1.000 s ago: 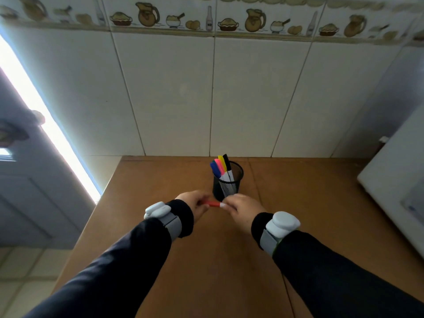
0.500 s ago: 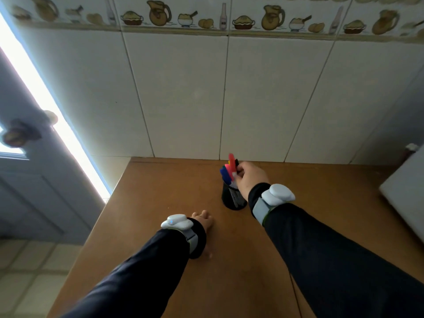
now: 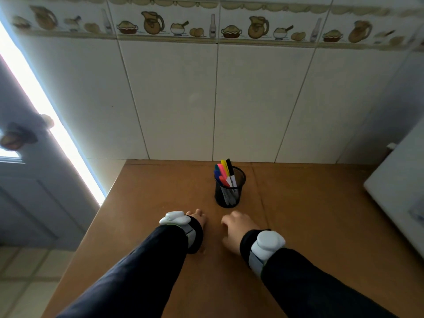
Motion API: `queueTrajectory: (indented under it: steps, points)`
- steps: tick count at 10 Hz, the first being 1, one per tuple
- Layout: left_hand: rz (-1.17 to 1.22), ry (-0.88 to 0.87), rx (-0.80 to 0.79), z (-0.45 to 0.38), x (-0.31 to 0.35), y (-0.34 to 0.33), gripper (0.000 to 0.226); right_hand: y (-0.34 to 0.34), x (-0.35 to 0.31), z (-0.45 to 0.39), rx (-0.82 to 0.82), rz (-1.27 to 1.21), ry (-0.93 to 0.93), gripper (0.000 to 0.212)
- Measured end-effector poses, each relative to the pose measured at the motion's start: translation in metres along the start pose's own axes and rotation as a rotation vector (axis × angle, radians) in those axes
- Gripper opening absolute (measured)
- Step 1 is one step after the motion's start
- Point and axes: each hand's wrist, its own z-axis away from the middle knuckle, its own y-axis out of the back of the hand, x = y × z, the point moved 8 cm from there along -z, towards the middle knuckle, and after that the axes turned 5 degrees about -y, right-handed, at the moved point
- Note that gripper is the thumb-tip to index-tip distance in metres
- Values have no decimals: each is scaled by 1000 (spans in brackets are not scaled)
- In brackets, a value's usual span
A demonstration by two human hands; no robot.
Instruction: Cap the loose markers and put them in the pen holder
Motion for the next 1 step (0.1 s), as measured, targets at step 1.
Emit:
queueTrajectory:
  steps: [1]
  points:
    - [69,6,-42,4,0,-2,70,-11,4,1,-22,-8,-26,40]
